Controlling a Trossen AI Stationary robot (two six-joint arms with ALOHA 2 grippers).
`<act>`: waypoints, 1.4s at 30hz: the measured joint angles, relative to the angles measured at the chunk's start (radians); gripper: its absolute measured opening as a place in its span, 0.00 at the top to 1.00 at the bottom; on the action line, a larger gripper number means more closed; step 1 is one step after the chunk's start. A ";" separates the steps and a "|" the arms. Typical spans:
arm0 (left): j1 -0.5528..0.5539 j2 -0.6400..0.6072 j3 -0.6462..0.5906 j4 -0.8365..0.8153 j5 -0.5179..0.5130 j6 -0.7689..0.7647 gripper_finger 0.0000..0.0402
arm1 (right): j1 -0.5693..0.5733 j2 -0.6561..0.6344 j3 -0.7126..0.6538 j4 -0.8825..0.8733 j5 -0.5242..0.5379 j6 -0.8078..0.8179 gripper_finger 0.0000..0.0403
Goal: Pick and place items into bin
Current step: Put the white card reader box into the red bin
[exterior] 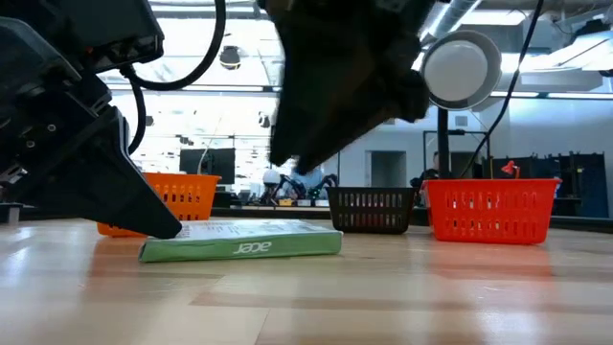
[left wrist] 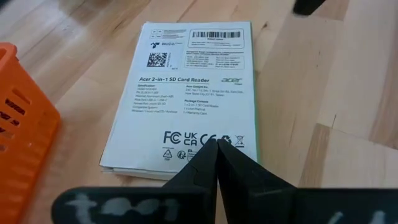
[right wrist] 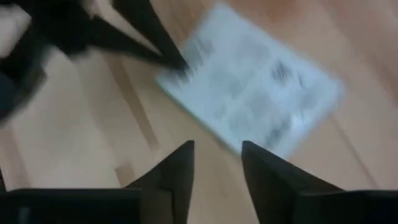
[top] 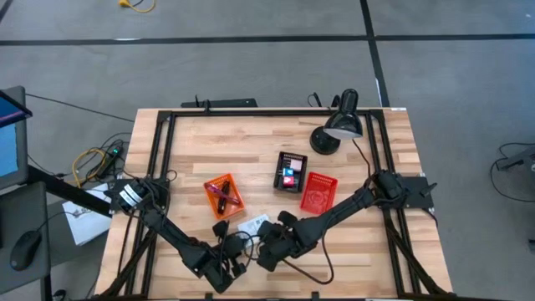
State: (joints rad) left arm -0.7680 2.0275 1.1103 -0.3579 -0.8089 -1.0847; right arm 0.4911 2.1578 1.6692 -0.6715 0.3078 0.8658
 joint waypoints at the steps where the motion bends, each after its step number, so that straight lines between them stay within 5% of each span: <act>1: -0.003 0.000 0.000 0.000 0.000 0.001 1.00 | -0.004 -0.001 0.001 -0.042 -0.039 0.025 0.65; 4: -0.015 0.001 0.000 -0.009 0.002 -0.002 1.00 | -0.016 0.000 0.004 -0.152 -0.119 0.092 0.59; 12: -0.073 0.002 -0.001 -0.047 -0.011 -0.082 1.00 | -0.029 0.000 -0.005 -0.183 -0.127 0.115 0.52; 19: -0.122 0.006 0.015 -0.060 -0.053 -0.108 1.00 | -0.057 0.000 -0.004 -0.010 -0.203 0.069 0.52; 32: -0.215 0.006 0.117 -0.320 -0.144 -0.265 1.00 | -0.073 0.000 -0.005 -0.006 -0.257 0.069 0.54; 42: -0.207 0.033 0.107 -0.305 -0.129 -0.339 1.00 | -0.073 0.001 -0.005 0.023 -0.259 0.069 0.55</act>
State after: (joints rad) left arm -0.9753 2.0605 1.2171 -0.6629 -0.9382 -1.4235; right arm 0.4183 2.1586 1.6646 -0.6483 0.0490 0.9348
